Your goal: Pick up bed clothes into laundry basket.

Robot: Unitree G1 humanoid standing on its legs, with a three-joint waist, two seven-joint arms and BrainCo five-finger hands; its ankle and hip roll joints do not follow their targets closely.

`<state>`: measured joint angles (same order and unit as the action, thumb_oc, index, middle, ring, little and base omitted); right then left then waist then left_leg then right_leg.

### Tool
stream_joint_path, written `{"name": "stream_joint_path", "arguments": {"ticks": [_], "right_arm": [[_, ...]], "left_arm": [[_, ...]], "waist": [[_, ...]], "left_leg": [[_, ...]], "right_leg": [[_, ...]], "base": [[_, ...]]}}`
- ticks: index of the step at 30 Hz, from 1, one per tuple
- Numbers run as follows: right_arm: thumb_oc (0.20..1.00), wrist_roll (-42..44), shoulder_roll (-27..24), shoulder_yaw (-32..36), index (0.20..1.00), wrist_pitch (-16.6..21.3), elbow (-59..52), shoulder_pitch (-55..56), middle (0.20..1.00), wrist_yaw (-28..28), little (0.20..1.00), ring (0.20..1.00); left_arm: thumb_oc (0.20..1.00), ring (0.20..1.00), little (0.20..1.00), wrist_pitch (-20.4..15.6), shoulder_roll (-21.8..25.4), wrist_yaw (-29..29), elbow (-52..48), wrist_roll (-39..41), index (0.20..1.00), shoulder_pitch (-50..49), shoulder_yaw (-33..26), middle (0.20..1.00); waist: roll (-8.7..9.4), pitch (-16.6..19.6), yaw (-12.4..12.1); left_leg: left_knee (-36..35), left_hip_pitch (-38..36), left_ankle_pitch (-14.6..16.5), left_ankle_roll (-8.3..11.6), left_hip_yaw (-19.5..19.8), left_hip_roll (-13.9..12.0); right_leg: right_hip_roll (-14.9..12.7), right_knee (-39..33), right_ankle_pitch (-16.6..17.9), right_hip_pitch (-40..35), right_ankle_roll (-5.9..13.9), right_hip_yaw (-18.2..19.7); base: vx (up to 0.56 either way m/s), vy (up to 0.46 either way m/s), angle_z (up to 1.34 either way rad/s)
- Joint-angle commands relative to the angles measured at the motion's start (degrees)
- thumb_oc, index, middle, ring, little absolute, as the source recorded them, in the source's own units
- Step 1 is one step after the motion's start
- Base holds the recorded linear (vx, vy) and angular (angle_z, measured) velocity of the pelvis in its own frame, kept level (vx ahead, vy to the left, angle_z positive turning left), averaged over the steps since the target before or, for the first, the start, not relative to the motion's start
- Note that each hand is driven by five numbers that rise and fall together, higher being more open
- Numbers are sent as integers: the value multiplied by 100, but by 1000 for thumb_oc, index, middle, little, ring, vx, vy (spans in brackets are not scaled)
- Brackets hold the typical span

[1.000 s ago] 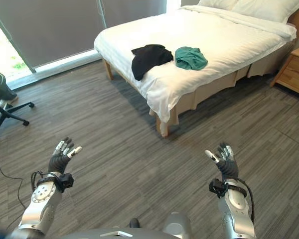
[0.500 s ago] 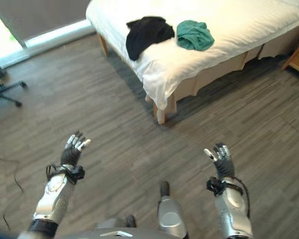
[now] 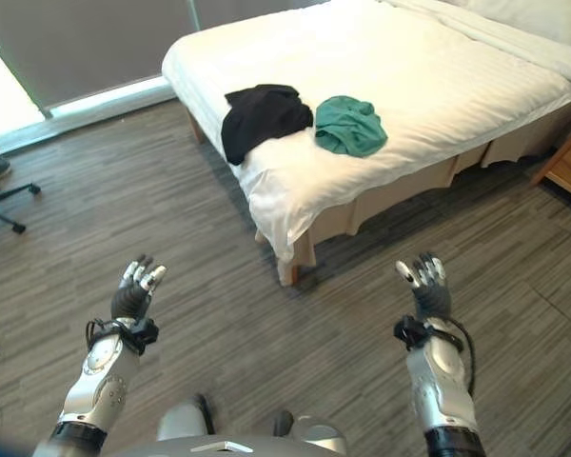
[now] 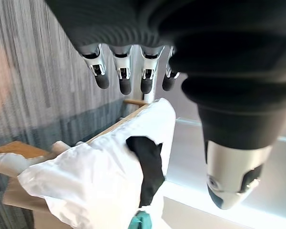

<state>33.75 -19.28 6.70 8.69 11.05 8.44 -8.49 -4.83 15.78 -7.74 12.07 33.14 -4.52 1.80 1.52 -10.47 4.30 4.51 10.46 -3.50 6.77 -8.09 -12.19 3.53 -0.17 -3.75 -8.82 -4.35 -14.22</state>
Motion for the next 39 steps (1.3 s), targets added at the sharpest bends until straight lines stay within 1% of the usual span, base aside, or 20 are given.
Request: {"name": "stream_joint_path", "arguments": {"ticks": [1, 6, 9, 10, 11, 13, 14, 17, 18, 19, 20, 22, 23, 24, 27, 28, 29, 30, 34, 39], "right_arm": [[1000, -78, -216, 120, 1000, 209, -305, -23, 1000, 137, 1000, 1000], [1000, -126, -173, 35, 1000, 135, -306, -81, 1000, 226, 1000, 1000], [1000, -213, -112, 52, 1000, 120, -334, -74, 1000, 249, 1000, 1000], [1000, -332, -70, 36, 1000, 94, -287, -138, 1000, 187, 1000, 1000], [1000, -393, -36, 23, 1000, 88, -339, -187, 1000, 189, 1000, 1000], [1000, -715, -72, -148, 1000, 42, -327, -333, 1000, 270, 1000, 1000], [1000, -867, -148, -196, 1000, 3, -344, -369, 1000, 317, 1000, 1000], [1000, -1068, -219, -170, 1000, -51, -261, -358, 1000, 371, 1000, 1000], [1000, -1259, -300, -125, 1000, -100, -175, -353, 1000, 393, 1000, 1000], [1000, -1543, -582, 13, 1000, -187, 100, -458, 1000, 340, 1000, 1000], [1000, -1594, -729, 99, 1000, -224, 225, -536, 1000, 295, 1000, 1000], [1000, -1670, -966, 152, 1000, -227, 423, -640, 1000, 325, 1000, 1000], [1000, -1863, -1495, 282, 1000, -254, 774, -745, 1000, 260, 1000, 1000], [1000, -2002, -1842, 282, 1000, -237, 966, -856, 1000, 271, 1000, 1000], [1000, -2257, -2709, 151, 1000, -485, 1648, -1394, 1000, 377, 1000, 1000], [1000, -2246, -2728, 127, 1000, -471, 1680, -1423, 1000, 383, 1000, 1000], [1000, -2386, -3372, -114, 1000, -565, 1868, -1994, 1000, 534, 1000, 1000], [1000, -2534, -3612, -322, 1000, -567, 1910, -2302, 1000, 540, 1000, 1000], [1000, -3200, -4268, -1254, 1000, -655, 2439, -3700, 1000, 443, 1000, 1000], [1000, -5149, -4872, -2797, 1000, -619, 2842, -5196, 1000, 228, 1000, 1000]], "left_arm": [[1000, 1000, 1000, -307, 18, 10, -347, 68, 1000, 46, -222, 1000], [1000, 1000, 1000, -392, 4, -63, -319, 156, 1000, -34, -439, 1000], [1000, 1000, 1000, -421, 11, -68, -343, 150, 1000, -58, -483, 1000], [1000, 1000, 1000, -438, 113, -132, -317, 97, 1000, 93, -425, 1000], [1000, 1000, 1000, -426, 210, -142, -400, -12, 1000, 137, -428, 1000], [1000, 1000, 1000, -436, 384, -122, -437, -252, 1000, 274, -402, 1000], [1000, 1000, 1000, -443, 531, -100, -494, -380, 1000, 323, -414, 1000], [1000, 1000, 1000, -394, 627, 24, -485, -467, 1000, 416, -361, 1000], [1000, 1000, 1000, -357, 691, 122, -473, -607, 1000, 433, -346, 1000], [1000, 1000, 1000, -339, 730, 198, -480, -686, 1000, 438, -311, 1000], [1000, 1000, 1000, -329, 729, 239, -528, -637, 1000, 413, -298, 1000], [1000, 1000, 1000, -339, 700, 283, -527, -579, 1000, 402, -271, 1000], [1000, 1000, 1000, -329, 675, 426, -470, -569, 1000, 362, -125, 1000], [1000, 1000, 1000, -399, 718, 462, -406, -644, 1000, 390, -41, 1000], [1000, 1000, 1000, -329, 692, 619, -391, -502, 1000, 283, 101, 1000], [1000, 1000, 1000, -325, 681, 620, -397, -500, 1000, 277, 91, 1000], [1000, 1000, 1000, -331, 637, 691, -425, -376, 1000, 148, 190, 1000], [1000, 1000, 1000, -327, 600, 713, -461, -313, 1000, 73, 252, 1000], [1000, 1000, 1000, -232, 598, 815, -467, -101, 1000, -231, 378, 1000], [1000, 1000, 1000, -269, 815, 872, -483, -136, 1000, -322, 353, 1000]], "waist": [[-107, -65, -244], [-90, 79, -413], [-87, 169, -437], [48, 238, -439], [98, 219, -441], [67, 125, -446], [45, 46, -385], [-37, -32, -278], [-55, -8, -249], [-52, 5, -132], [-42, 11, -85], [-52, -14, -11], [24, -31, 144], [52, -40, 196], [196, 46, -37], [187, 45, -16], [228, 104, -133], [226, 133, -164], [236, 214, -320], [209, 214, -476]], "left_leg": [[-708, -9, -1043, 238, 434, 167], [-859, 104, -1338, 428, 558, 15], [-599, 68, -1161, 337, 524, -1], [-237, 152, -870, 182, 372, 112], [-96, 79, -636, -19, 262, 231], [-104, -176, -444, -301, 54, 367], [-138, -365, -338, -424, 24, 442], [-312, -635, -245, -543, -36, 552], [-419, -799, -157, -568, -97, 592], [-672, -1143, -55, -536, -112, 689], [-711, -1218, -29, -528, -78, 737], [-765, -1330, 20, -509, -21, 749], [-862, -1577, 141, -515, 204, 898], [-902, -1642, 202, -538, 308, 936], [-903, -1659, 176, -517, 474, 1012], [-903, -1658, 176, -517, 486, 1013], [-925, -1601, 155, -494, 527, 1004], [-948, -1587, 160, -486, 529, 1002], [-951, -1525, 146, -429, 594, 964], [-951, -1443, 141, -385, 770, 938]], "right_leg": [[-764, -483, -90, -575, 948, 580], [-1058, -483, -328, -972, 1183, 984], [-1306, -483, -354, -1103, 1323, 1003], [-1701, -120, -59, -912, 1521, 1074], [-1925, 535, 346, -579, 1577, 1192], [-1916, 1656, 970, 98, 1469, 1544], [-1912, 2230, 1218, 400, 1399, 1543], [-1851, 2698, 1322, 740, 1395, 1396], [-1972, 2674, 1390, 885, 1390, 1143], [-2031, 2131, 1145, 1039, 1372, 740], [-1911, 1843, 1075, 1153, 1393, 732], [-1705, 1529, 912, 1198, 1403, 760], [-1208, 453, 695, 1258, 1420, 1244], [-1071, 211, 732, 1309, 1460, 1547], [-1180, 103, 760, 1010, 1447, 1493], [-1183, 91, 761, 999, 1447, 1479], [-1183, -138, 826, 840, 1425, 1315], [-1178, -257, 836, 780, 1422, 1236], [-1118, -415, 811, 645, 1383, 1146], [-1094, -434, 743, 602, 1337, 1063]], "base": [[463, 150, -37], [432, 202, -80], [444, 360, -67], [328, 372, -65], [393, 476, -60], [253, 355, -60], [175, 251, -51], [234, 266, 17], [357, 180, 55], [445, 197, 21], [421, 118, 19], [267, 12, 45], [332, 0, 56], [361, -5, 55], [115, -42, 73], [92, -87, 56], [81, -90, 39], [99, -109, 9], [72, -54, 10], [64, -49, 10]]}}
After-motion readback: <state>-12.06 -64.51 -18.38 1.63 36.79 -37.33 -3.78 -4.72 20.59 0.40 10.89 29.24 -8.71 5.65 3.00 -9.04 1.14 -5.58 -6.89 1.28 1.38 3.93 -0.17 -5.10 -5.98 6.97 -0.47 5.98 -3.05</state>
